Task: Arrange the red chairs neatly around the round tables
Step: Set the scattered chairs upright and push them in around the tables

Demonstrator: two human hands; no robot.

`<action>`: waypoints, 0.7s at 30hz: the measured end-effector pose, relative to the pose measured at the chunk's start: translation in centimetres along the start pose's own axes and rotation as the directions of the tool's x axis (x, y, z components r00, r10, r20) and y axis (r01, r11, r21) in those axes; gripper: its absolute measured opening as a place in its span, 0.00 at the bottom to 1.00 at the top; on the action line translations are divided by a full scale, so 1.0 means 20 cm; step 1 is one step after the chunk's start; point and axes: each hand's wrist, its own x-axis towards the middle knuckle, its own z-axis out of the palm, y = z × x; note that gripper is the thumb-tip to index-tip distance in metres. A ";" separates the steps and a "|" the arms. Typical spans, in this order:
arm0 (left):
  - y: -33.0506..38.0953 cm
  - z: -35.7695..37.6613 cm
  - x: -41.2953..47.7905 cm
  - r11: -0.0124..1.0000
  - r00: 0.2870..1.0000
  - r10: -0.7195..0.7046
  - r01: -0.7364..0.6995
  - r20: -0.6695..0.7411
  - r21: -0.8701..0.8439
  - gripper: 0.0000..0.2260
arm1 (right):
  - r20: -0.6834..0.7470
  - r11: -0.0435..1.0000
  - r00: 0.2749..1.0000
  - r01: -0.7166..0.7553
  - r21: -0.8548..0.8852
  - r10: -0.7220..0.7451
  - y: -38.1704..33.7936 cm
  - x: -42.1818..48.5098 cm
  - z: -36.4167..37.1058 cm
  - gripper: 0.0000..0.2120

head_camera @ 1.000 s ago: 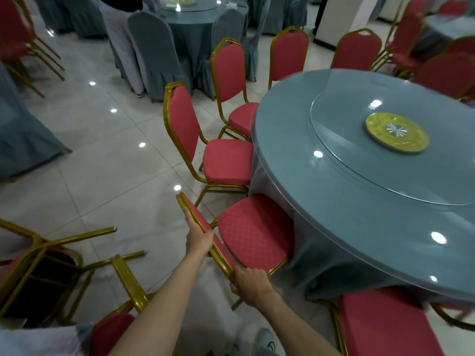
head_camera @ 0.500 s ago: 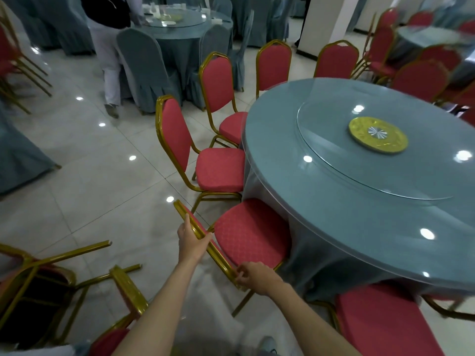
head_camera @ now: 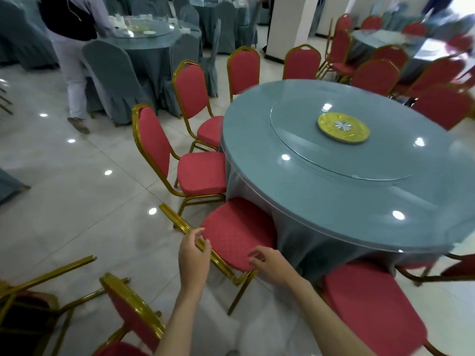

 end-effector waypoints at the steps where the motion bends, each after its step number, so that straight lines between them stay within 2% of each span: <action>1: 0.01 0.03 -0.02 1.000 0.999 0.008 -0.007 0.043 -0.017 0.12 | -0.021 1.000 1.000 -0.004 0.026 0.005 0.02 -0.03 -0.02 0.11; 5: 0.07 0.20 -0.10 0.998 0.981 0.026 -0.014 0.193 -0.063 0.10 | -0.107 0.990 0.992 -0.047 0.131 0.062 0.13 -0.21 -0.13 0.10; 10: 0.19 0.41 -0.24 0.995 0.949 0.073 -0.049 0.306 -0.086 0.08 | -0.186 0.975 0.976 -0.076 0.208 0.116 0.34 -0.43 -0.28 0.08; 21: 0.60 1.01 -0.87 0.975 0.815 0.219 -0.204 0.536 -0.089 0.08 | -0.424 0.910 0.878 -0.032 0.414 0.224 0.97 -1.17 -0.68 0.08</action>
